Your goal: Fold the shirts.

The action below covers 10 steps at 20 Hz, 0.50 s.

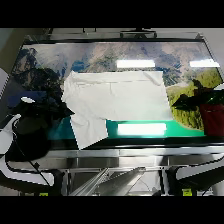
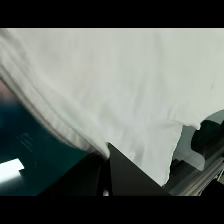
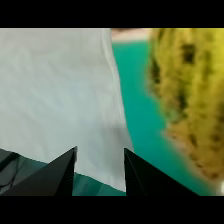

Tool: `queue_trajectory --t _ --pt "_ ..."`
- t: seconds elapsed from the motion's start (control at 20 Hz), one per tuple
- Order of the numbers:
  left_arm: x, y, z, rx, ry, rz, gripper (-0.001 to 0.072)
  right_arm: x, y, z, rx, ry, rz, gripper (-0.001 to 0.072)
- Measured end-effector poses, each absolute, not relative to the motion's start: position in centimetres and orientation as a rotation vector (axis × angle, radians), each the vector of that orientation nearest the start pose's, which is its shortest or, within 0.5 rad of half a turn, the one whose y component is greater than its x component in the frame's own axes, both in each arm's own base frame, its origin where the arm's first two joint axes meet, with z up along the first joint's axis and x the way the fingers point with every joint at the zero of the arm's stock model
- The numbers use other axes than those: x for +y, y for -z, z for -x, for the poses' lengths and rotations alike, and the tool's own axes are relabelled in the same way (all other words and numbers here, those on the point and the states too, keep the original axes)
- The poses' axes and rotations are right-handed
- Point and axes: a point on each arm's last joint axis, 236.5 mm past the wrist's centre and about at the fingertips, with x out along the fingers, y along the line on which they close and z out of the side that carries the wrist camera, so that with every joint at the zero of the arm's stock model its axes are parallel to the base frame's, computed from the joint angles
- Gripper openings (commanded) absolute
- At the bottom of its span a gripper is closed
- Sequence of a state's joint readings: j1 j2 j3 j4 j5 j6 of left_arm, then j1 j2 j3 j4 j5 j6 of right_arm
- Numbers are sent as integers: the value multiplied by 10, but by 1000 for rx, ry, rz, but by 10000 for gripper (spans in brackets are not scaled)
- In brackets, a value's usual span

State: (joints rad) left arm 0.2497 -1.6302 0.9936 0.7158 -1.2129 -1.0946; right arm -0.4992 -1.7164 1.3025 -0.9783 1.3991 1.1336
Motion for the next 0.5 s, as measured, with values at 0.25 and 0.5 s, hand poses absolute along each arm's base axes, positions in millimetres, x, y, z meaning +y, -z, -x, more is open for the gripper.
queue_trajectory --t 0.25,0.5 --pt "-84 92 -356 1468 492 774 20 -60 103 -358 1579 -305 -653 348" --pt "-85 91 -355 1472 500 776 21 -31 110 -351 1575 -424 -749 347"
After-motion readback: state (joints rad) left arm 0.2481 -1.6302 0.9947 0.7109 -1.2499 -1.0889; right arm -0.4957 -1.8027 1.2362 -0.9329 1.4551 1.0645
